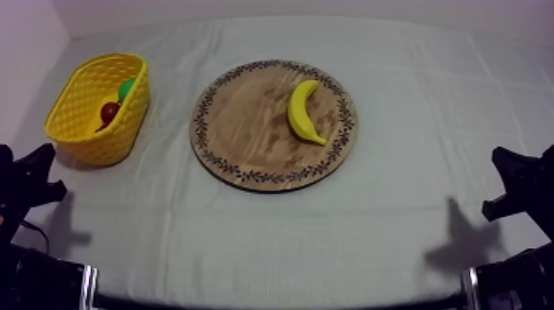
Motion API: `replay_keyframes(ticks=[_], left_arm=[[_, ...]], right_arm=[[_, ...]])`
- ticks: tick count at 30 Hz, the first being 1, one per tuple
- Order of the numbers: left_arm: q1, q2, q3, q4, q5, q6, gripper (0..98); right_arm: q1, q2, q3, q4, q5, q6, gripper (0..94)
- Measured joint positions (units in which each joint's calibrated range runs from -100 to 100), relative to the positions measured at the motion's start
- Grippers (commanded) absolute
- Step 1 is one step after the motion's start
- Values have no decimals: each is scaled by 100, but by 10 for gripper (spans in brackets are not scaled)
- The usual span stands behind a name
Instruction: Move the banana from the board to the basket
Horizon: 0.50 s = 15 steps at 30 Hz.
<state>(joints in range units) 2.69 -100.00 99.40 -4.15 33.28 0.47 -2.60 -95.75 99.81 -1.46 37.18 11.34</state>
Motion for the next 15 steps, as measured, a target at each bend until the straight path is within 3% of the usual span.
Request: replay_keyframes(ticks=[15], left_arm=[[26, 0, 52, 41, -40, -18, 1]], right_arm=[[0, 0, 0, 0, 0, 0, 3]])
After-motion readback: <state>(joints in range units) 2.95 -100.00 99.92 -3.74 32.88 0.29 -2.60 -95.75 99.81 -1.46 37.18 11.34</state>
